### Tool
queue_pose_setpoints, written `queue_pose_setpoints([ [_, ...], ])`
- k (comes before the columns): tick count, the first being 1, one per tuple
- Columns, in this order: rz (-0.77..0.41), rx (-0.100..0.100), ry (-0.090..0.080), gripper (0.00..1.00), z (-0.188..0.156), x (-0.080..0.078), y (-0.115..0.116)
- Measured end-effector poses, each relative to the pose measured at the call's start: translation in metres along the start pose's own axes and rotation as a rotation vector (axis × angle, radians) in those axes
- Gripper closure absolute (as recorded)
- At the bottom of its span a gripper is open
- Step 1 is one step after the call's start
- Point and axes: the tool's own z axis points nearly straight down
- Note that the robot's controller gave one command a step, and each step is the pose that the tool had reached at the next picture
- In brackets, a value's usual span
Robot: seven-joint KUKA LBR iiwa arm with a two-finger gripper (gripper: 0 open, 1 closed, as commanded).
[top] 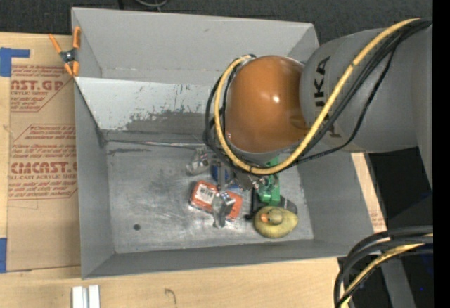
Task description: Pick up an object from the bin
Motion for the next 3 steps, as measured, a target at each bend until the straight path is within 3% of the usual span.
queue_pose_setpoints([
  [1,0.058,-0.006,0.017,1.00,0.0925,-0.0455,-0.0389],
  [3,0.057,-0.006,0.015,1.00,0.0926,-0.0447,-0.0386],
])
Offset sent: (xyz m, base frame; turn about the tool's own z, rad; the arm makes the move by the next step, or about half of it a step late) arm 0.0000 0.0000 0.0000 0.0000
